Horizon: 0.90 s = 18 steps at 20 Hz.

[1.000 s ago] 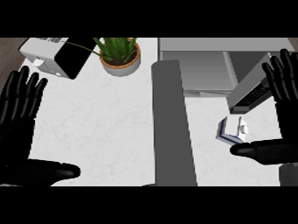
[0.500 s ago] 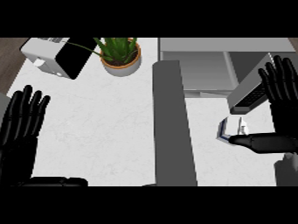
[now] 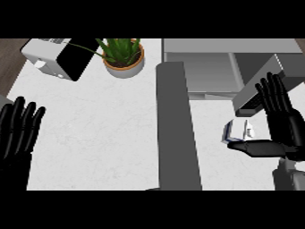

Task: Pick up the milk, place it into the microwave and close the microwave

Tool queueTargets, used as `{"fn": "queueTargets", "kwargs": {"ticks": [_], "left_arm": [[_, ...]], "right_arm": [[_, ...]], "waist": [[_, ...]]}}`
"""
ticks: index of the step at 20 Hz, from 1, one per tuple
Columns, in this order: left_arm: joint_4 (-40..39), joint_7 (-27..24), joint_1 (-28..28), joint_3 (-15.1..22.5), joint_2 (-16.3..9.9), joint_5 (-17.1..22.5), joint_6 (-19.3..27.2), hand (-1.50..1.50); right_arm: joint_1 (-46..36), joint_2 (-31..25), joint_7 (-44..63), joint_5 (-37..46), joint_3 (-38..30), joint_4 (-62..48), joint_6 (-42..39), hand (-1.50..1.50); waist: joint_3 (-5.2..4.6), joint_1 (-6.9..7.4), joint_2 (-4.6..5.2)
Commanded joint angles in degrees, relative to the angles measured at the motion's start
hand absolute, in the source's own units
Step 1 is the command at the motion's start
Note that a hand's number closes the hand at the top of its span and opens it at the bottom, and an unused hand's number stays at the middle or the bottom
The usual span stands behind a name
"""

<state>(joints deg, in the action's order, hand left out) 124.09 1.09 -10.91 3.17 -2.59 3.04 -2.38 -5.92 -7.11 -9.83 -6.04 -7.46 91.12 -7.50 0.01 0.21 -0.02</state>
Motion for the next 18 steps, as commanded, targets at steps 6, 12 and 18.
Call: {"fn": "queueTargets", "kwargs": {"ticks": [6,12,18], "left_arm": [[4.22,-2.57,-7.86,-0.58,-1.09,2.14,-3.59,-1.50],[5.23,-1.51,-7.22,1.62,0.88,0.20,-2.38,-1.50],[6.75,0.82,-7.71,3.58,1.84,-1.29,-1.42,-1.50]], "right_arm": [[4.65,-2.04,-11.59,2.60,-2.81,-12.64,-2.70,-1.50],[2.89,-1.72,-21.17,4.52,-4.47,-24.20,-1.89,-1.50],[-4.72,-5.20,-28.79,4.75,-7.19,-40.72,-4.09,-1.50]], "waist": [[-0.01,0.09,-0.02],[0.01,0.09,0.02],[0.02,0.25,0.08]]}}
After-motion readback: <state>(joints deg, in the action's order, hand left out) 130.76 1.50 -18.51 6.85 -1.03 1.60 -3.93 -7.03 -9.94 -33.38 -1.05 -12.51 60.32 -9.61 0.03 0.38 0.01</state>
